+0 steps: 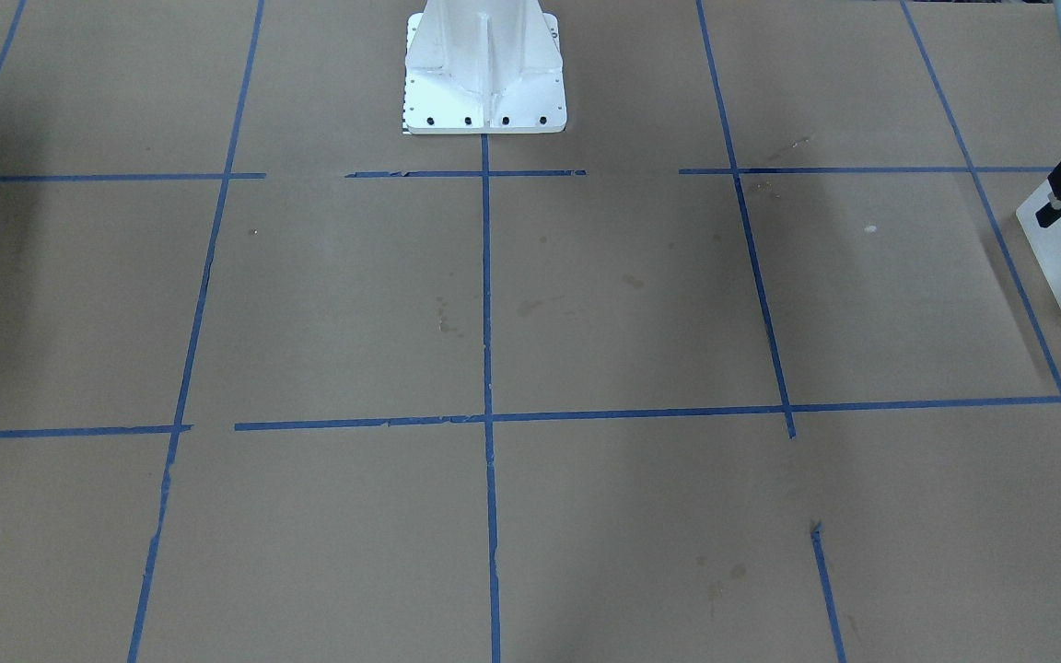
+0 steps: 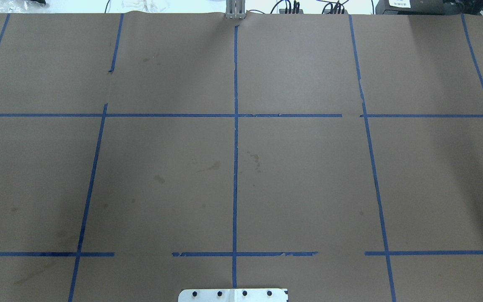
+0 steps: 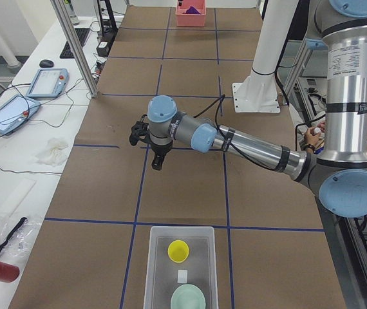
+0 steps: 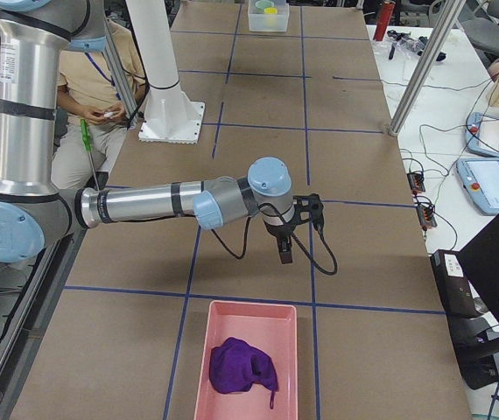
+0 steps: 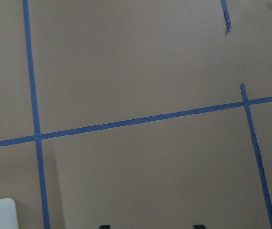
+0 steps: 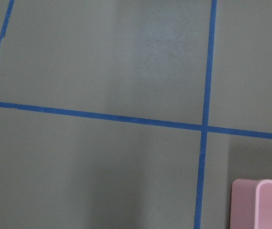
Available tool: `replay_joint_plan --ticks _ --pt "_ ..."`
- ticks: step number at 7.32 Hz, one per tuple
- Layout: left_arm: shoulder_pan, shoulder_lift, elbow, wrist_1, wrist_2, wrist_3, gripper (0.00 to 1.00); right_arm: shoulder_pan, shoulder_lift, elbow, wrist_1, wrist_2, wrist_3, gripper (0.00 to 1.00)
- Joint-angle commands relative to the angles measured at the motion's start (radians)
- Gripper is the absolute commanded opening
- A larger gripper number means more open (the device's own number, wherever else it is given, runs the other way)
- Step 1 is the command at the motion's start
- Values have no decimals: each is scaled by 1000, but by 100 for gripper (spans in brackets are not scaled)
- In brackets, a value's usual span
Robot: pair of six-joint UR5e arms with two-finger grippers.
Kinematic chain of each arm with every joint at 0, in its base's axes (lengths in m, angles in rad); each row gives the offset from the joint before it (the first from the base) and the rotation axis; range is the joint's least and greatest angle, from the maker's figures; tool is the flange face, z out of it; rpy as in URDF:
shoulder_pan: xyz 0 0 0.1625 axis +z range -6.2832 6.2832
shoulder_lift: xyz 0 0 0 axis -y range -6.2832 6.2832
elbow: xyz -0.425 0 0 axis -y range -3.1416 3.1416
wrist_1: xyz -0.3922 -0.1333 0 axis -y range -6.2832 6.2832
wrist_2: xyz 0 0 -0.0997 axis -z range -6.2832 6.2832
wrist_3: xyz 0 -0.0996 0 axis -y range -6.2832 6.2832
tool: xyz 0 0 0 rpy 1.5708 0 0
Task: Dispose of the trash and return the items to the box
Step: 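Open the left gripper to release the bowl and withdraw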
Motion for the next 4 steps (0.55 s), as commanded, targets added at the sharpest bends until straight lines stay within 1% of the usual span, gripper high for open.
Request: replay_joint_plan --ticks 1,2,3,4 --pt "-12 64 -4 -8 68 63 76 -72 7 -9 -1 -45 -7 100" --pt "-12 56 0 -8 76 51 84 -72 6 -8 -1 -45 -9 100" --pt "-12 53 14 -8 67 49 100 -81 4 -11 -2 -47 -11 100" --pt "-15 61 29 -8 68 51 100 -84 6 -6 -30 -38 -14 100"
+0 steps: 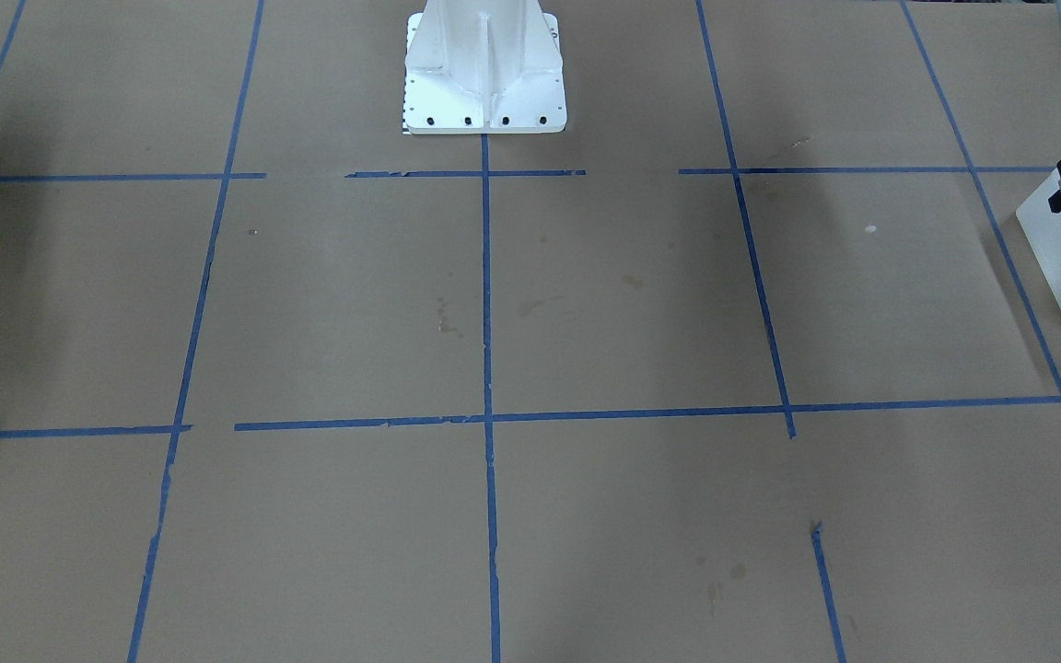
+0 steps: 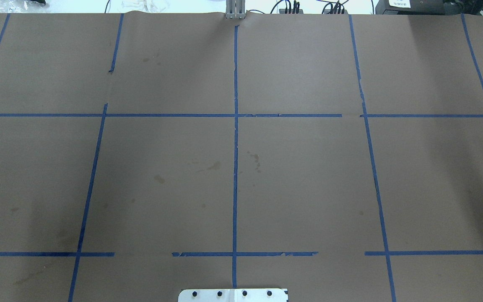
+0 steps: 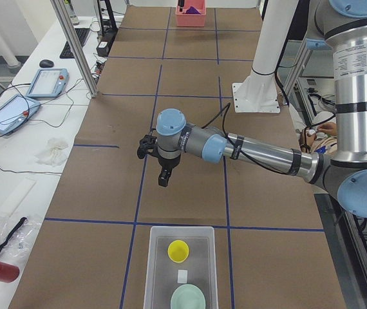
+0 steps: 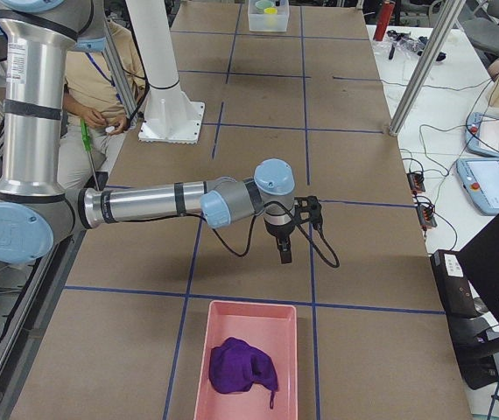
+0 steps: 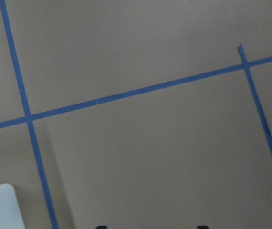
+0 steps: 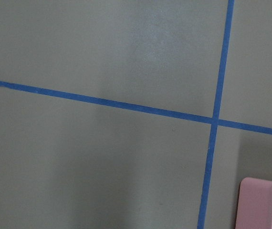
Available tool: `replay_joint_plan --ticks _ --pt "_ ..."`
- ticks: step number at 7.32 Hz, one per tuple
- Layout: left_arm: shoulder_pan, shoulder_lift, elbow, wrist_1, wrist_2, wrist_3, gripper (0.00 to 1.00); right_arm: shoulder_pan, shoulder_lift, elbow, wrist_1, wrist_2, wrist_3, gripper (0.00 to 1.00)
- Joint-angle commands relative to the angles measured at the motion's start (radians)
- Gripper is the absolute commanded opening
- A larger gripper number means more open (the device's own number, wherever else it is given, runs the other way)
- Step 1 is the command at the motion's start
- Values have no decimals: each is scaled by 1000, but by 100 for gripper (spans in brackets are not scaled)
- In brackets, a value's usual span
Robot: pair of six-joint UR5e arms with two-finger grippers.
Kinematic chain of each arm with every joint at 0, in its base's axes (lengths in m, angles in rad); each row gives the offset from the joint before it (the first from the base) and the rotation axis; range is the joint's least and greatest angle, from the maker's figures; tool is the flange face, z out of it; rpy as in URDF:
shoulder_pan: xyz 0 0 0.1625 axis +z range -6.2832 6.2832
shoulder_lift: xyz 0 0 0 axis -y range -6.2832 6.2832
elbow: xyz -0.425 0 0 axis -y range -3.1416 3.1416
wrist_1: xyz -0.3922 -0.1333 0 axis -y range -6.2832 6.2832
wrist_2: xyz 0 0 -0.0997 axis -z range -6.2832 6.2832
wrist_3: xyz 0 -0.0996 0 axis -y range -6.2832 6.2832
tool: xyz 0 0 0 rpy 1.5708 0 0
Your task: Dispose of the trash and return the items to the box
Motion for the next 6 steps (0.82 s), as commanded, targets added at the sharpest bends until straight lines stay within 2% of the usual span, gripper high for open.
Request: replay_joint_plan --ticks 1,5,6 --pt "-4 10 31 0 3 -3 100 -8 4 4 -29 21 -3 100" --pt "-186 -15 58 -19 0 9 100 -6 -11 1 -15 30 0 100" --pt "-190 -26 64 -17 8 3 100 -5 -22 -2 -15 25 0 100"
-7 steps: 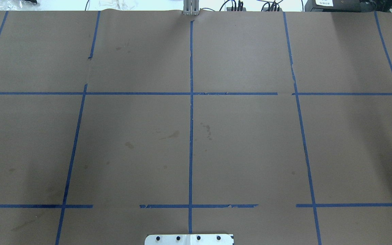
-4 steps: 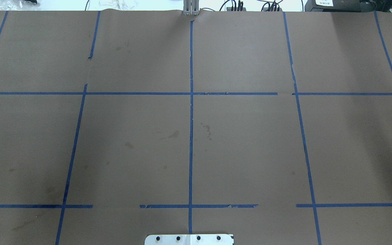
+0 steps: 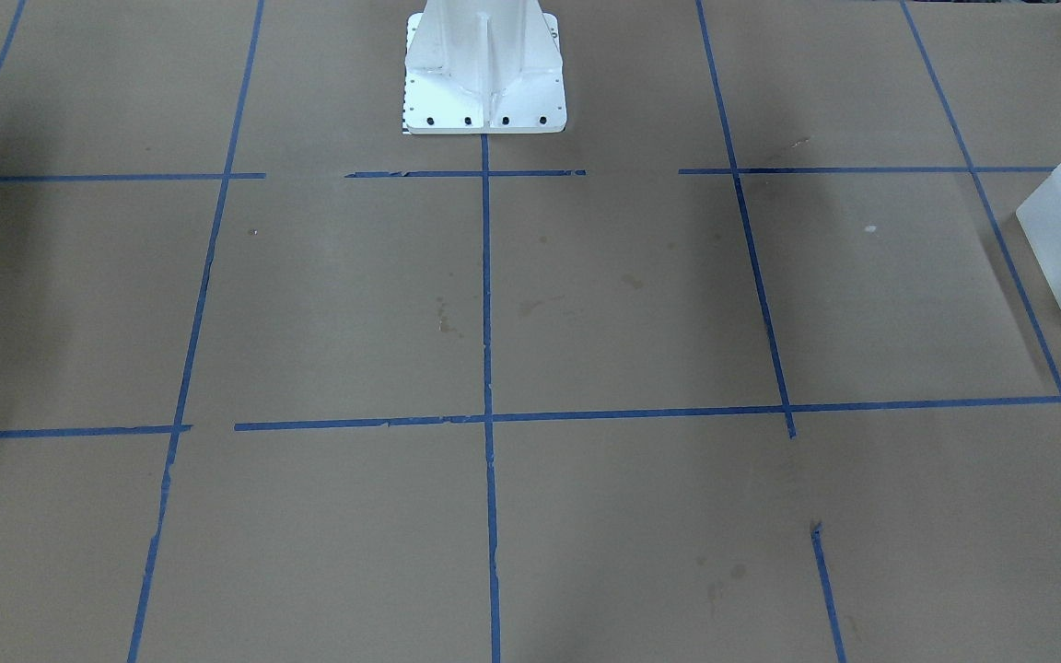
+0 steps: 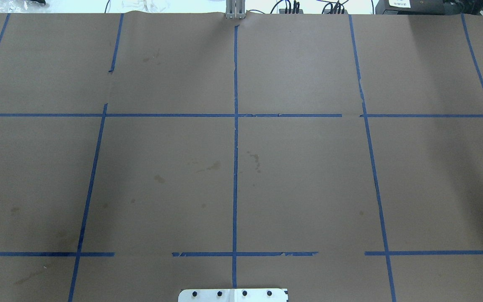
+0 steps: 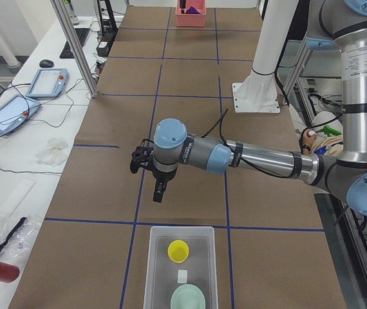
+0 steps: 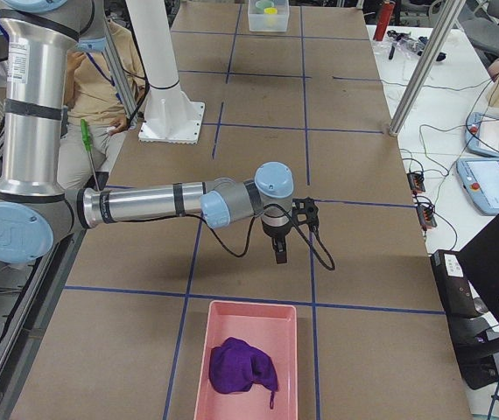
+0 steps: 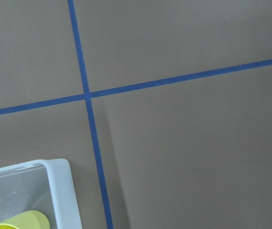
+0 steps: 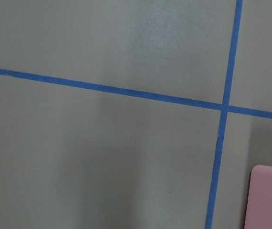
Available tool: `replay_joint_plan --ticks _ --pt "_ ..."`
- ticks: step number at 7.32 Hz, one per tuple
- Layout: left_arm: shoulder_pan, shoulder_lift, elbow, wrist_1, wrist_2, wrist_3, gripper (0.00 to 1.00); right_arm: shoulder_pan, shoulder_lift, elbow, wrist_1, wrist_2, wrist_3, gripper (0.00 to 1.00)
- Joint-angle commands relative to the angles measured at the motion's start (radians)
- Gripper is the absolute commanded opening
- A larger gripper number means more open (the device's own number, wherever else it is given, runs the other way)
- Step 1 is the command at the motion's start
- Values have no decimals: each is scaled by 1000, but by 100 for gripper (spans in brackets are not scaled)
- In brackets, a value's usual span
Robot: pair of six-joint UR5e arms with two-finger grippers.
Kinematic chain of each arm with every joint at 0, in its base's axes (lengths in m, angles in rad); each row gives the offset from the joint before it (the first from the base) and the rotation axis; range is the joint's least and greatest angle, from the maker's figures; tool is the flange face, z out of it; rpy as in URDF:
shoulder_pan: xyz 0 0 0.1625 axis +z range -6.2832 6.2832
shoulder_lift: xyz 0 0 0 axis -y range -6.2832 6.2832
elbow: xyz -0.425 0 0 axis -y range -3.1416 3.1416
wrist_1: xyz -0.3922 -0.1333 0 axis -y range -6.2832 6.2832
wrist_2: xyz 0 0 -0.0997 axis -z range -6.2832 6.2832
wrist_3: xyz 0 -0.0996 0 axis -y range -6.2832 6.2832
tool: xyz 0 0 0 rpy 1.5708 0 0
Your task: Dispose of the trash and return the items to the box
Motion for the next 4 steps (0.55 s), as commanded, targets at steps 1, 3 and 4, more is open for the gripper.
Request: replay_joint_plan --ticks 1,3,4 --pt "-30 11 14 -3 6 2 100 0 -13 1 2 -1 2 100" --pt "-30 43 10 -7 0 3 100 1 -44 2 3 -2 5 100" --pt "-30 43 10 -7 0 3 100 4 -46 10 4 1 8 100"
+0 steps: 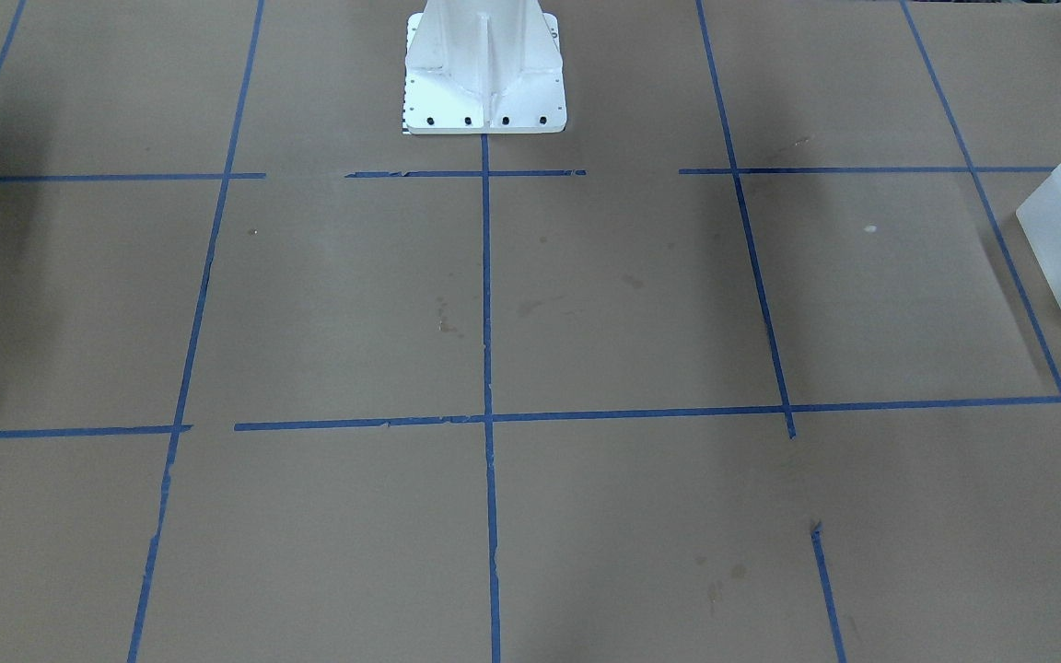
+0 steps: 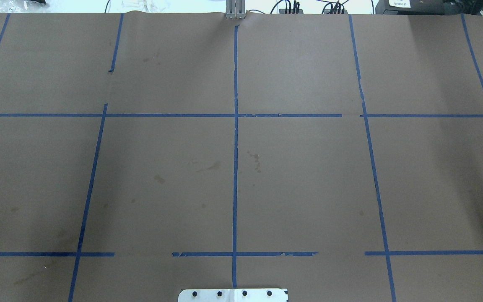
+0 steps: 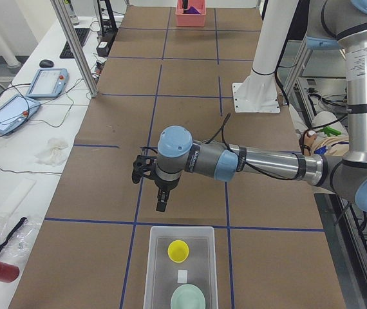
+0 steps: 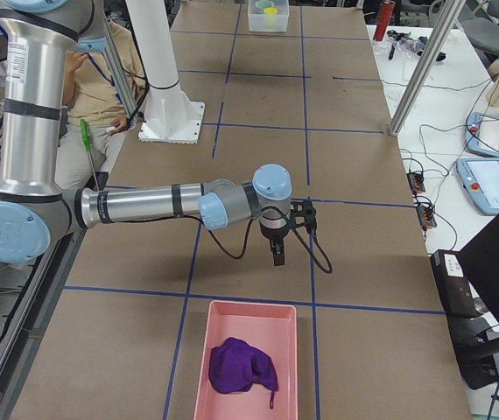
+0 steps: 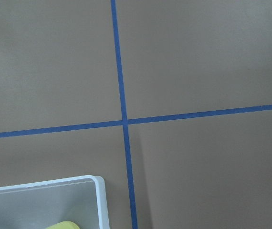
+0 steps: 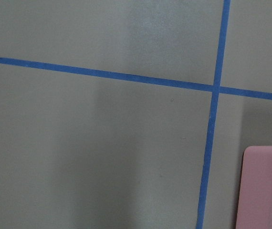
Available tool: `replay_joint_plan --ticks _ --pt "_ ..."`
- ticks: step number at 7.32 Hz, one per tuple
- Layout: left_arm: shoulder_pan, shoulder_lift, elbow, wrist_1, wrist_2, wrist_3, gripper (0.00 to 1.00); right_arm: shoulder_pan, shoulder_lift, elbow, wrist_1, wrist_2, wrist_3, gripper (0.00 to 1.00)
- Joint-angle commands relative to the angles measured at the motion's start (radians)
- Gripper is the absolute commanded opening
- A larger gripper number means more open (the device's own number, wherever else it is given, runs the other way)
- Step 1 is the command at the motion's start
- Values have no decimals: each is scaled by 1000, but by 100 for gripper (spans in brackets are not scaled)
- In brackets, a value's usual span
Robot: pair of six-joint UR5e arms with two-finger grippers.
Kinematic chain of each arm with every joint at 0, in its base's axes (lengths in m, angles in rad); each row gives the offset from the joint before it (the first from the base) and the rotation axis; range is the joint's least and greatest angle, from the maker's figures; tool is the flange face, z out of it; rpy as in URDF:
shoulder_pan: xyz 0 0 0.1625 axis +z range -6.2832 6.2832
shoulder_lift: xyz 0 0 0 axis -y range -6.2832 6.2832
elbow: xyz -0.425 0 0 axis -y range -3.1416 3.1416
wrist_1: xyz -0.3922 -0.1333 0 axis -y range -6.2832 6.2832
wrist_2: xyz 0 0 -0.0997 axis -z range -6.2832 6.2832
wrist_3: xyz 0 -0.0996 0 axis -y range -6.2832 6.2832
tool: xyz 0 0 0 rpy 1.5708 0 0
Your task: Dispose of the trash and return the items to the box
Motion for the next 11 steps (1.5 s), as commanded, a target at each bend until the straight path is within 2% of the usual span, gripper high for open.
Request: replay_joint_plan --ticks 1,3,6,8,9,11 --pt "1 5 -1 -1 0 1 100 4 -6 9 2 0 8 100" --pt "-1 8 0 -74 -2 -1 100 4 2 21 2 0 6 100" --pt "-2 15 5 -82 0 -1 100 4 2 26 2 -4 6 100" --pt "-4 32 -19 -84 -5 -1 100 60 -15 35 -1 17 8 100" --pt "-5 37 -38 -82 -3 -1 100 124 -32 52 -2 29 5 100" --pt "-7 67 -70 -82 3 1 100 161 -84 90 -9 46 5 100"
